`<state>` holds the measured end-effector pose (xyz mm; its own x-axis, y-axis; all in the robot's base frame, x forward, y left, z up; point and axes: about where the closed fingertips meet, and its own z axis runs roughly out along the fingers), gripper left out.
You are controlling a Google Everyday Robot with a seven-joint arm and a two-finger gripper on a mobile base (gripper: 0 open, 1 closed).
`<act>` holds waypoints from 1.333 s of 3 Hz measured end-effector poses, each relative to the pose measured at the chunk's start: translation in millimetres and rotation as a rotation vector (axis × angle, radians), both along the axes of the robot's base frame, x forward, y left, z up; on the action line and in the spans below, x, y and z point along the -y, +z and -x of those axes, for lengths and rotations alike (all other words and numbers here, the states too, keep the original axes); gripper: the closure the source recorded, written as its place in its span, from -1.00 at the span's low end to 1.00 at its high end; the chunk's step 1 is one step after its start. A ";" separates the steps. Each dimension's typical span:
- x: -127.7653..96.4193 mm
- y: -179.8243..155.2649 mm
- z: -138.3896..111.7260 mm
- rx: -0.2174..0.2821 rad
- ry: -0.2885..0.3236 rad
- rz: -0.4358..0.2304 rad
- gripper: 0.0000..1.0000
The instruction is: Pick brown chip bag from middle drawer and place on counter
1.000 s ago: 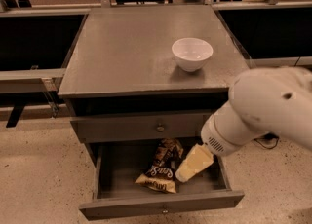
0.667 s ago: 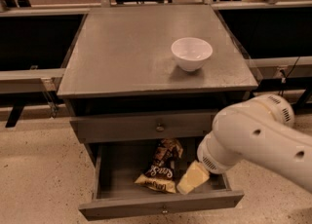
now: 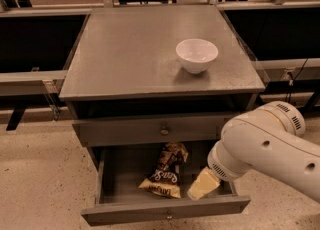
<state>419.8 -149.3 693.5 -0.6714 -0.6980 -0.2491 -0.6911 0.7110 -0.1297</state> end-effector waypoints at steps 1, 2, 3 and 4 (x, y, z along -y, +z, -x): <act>-12.8 -22.6 -19.8 -0.015 -0.065 -0.157 -1.00; -47.0 -54.5 -54.7 -0.091 -0.192 -0.383 -1.00; -47.0 -54.5 -54.7 -0.091 -0.192 -0.383 -1.00; -38.9 -65.2 -61.0 -0.084 -0.258 -0.367 -1.00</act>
Offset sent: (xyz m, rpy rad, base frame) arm 0.1005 0.0789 -0.0693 0.6057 0.1463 -0.3503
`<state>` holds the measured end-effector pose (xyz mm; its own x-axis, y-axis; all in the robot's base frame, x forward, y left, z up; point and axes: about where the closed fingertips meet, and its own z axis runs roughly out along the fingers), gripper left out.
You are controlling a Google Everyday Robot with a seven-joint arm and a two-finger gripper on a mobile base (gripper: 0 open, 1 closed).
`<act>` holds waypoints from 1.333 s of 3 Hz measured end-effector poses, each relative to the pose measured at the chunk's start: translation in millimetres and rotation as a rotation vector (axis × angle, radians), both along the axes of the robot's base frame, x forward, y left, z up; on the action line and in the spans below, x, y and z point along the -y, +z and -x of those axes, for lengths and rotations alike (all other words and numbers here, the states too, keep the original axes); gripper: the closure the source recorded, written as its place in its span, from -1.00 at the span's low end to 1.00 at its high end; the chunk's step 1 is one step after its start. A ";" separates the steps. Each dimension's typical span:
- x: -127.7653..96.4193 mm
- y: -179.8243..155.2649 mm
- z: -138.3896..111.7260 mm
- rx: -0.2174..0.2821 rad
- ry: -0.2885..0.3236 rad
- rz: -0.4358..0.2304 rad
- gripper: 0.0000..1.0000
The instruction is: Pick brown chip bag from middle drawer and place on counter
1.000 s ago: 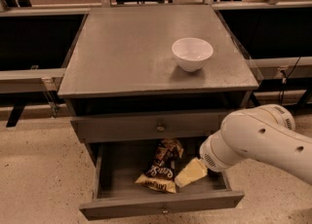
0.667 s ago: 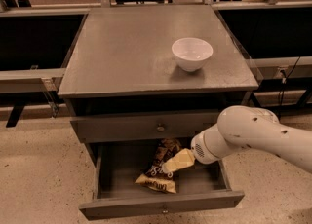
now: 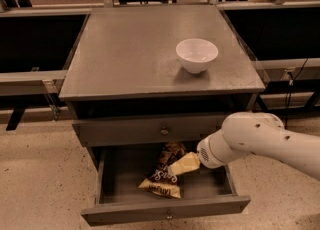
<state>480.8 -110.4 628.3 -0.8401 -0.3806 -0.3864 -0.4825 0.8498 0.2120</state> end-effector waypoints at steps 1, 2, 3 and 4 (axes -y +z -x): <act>28.7 -33.7 -8.9 0.040 -0.075 0.110 -1.00; 61.3 -83.7 -11.1 0.061 -0.150 0.161 -1.00; 75.2 -81.6 -25.5 0.104 -0.244 0.125 -1.00; 56.3 -97.0 -23.1 0.045 -0.228 0.081 -1.00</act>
Offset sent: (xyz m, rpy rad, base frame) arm 0.0370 -0.0895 -0.1622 -0.0030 -0.0672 -0.6978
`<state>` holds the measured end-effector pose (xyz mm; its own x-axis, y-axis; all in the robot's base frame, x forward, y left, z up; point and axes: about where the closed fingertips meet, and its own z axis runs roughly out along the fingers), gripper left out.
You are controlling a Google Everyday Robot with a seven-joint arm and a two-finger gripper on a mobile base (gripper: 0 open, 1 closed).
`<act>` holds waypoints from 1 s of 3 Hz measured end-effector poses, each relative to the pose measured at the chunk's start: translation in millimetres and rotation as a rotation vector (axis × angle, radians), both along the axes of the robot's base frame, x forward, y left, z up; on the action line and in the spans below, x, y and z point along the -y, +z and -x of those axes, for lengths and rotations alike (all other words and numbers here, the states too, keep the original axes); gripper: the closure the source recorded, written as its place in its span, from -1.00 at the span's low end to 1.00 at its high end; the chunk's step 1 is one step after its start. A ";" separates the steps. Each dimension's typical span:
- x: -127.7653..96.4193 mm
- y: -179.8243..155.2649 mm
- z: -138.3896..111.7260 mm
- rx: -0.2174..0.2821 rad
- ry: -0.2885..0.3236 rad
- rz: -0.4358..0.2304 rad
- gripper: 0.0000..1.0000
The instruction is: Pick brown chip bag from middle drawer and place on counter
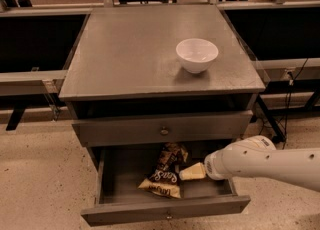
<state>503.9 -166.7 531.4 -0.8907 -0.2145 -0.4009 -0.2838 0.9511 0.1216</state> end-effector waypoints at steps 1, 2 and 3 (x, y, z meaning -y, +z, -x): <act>-19.5 -25.1 3.7 -0.102 0.004 -0.126 -1.00; -29.7 -25.9 -4.7 -0.145 -0.053 -0.290 -1.00; -42.5 -24.9 -14.7 -0.142 -0.095 -0.358 -1.00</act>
Offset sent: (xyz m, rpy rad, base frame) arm 0.0191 0.0378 -0.0203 0.4923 0.1899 -0.1377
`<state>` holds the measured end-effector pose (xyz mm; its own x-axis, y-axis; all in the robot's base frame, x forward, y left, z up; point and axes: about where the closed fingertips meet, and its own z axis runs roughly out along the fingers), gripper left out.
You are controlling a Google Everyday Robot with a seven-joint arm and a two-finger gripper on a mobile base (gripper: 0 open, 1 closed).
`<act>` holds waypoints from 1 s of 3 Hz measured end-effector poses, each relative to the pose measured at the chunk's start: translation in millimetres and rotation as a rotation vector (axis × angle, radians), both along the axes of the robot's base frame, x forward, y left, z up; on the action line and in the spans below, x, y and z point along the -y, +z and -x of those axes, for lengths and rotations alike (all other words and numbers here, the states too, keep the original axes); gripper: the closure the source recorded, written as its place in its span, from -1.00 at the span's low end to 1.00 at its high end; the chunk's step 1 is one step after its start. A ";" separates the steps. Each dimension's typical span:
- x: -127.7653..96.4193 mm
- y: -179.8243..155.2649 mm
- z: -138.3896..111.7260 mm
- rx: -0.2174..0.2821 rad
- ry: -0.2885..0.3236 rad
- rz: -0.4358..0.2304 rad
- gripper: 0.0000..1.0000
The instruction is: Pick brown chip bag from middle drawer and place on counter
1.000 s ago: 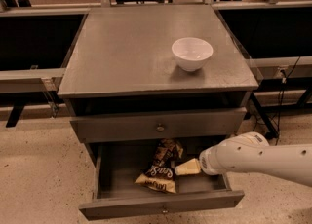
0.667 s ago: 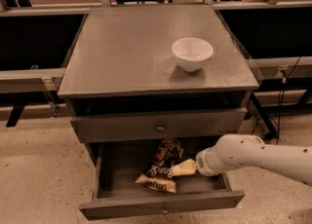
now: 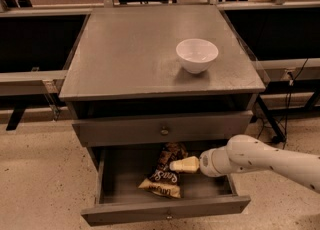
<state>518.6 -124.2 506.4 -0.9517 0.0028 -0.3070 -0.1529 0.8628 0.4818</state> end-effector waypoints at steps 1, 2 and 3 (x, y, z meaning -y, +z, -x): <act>-20.5 -14.2 -7.6 0.022 -0.041 0.022 -1.00; -40.0 -14.5 -12.5 0.122 -0.022 0.047 -1.00; -40.1 -14.5 -12.5 0.122 -0.022 0.047 -1.00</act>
Offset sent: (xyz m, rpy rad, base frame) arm 0.0123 0.0553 -0.0120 -0.0915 -0.2177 0.0204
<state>531.0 -84.2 491.9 -0.9073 0.0066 -0.4205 -0.1882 0.8878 0.4200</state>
